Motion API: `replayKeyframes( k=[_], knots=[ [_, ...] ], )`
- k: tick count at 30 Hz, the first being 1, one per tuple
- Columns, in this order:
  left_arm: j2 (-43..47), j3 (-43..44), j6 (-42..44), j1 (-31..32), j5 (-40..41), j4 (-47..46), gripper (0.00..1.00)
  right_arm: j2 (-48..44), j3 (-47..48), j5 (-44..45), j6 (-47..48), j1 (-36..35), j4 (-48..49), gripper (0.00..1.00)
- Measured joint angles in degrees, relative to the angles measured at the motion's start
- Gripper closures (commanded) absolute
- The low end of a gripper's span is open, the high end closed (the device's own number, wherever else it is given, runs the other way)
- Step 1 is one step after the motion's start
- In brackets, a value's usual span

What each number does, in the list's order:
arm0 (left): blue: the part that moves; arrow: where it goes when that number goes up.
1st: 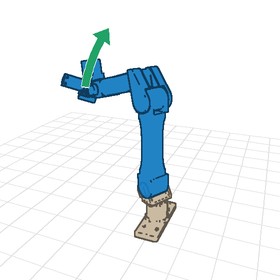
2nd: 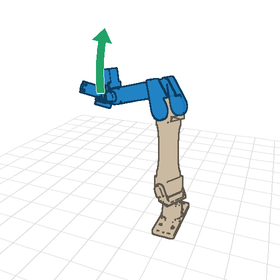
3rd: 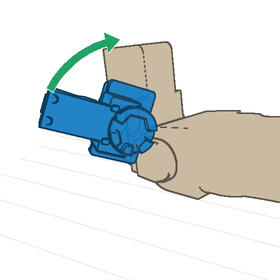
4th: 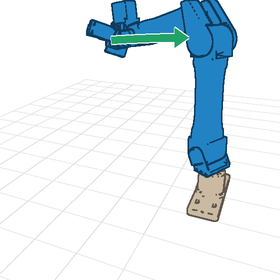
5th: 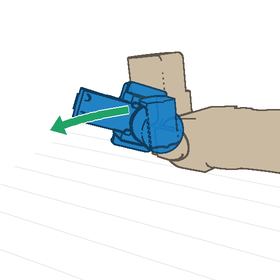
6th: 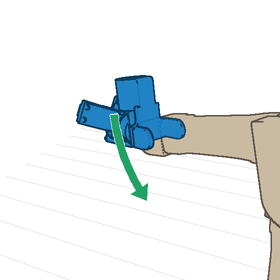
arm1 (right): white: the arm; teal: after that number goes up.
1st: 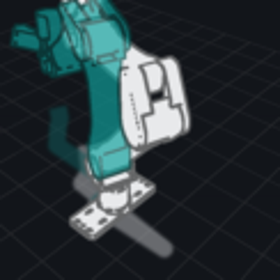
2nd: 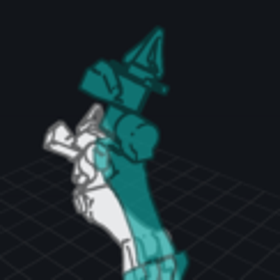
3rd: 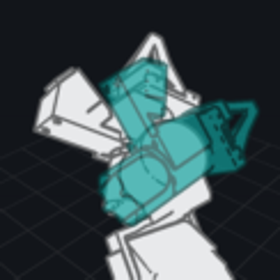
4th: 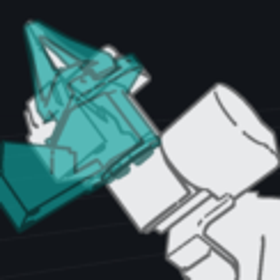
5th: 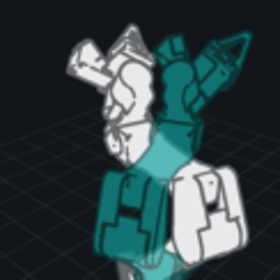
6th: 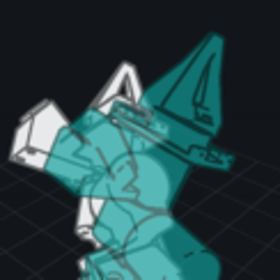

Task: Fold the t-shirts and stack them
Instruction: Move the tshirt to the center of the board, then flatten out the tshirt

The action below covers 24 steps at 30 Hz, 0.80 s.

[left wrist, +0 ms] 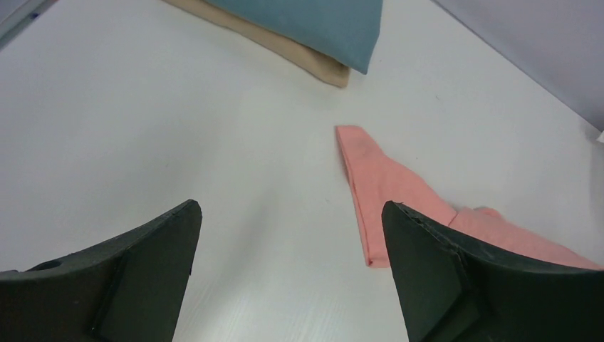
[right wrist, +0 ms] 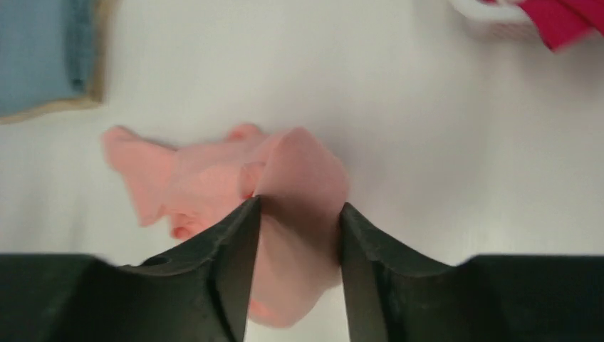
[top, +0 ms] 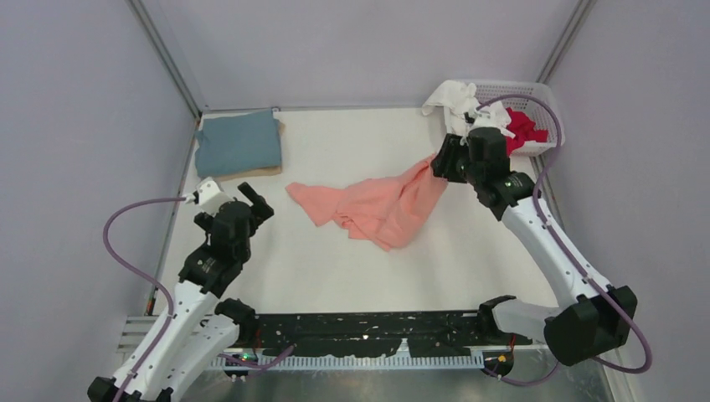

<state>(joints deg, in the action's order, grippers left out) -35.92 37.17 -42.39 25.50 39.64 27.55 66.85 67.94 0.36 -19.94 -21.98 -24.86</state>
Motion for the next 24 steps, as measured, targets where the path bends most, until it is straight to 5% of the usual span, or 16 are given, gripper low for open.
replayKeyframes(
  k=[1, 3, 6, 15, 24],
  knots=[
    [-1.03, -0.13, -0.31, -1.11, -1.14, -0.17, 0.0, 0.35, -2.67, 1.42, -0.61, 2.86, -0.24, 0.21],
    [-3.82, -0.61, -0.72, -3.65, -4.7, -1.55, 0.0, 2.1, -6.88, 5.97, -0.17, 5.86, -1.18, 0.09],
    [-9.62, -0.81, -0.59, -6.1, -11.28, -4.83, 0.0, 5.35, -9.11, 14.51, 0.81, 7.19, -4.46, 0.02],
    [-36.85, 9.42, 1.22, -7.91, -29.14, -10.38, 0.01, -1.33, -16.41, 20.59, 2.73, -0.26, 2.71, 0.05],
    [-54.18, 17.55, 1.03, -8.0, -45.22, -12.83, 0.19, -1.46, -23.41, 19.1, 3.32, -6.8, 8.39, 0.05]
  ],
)
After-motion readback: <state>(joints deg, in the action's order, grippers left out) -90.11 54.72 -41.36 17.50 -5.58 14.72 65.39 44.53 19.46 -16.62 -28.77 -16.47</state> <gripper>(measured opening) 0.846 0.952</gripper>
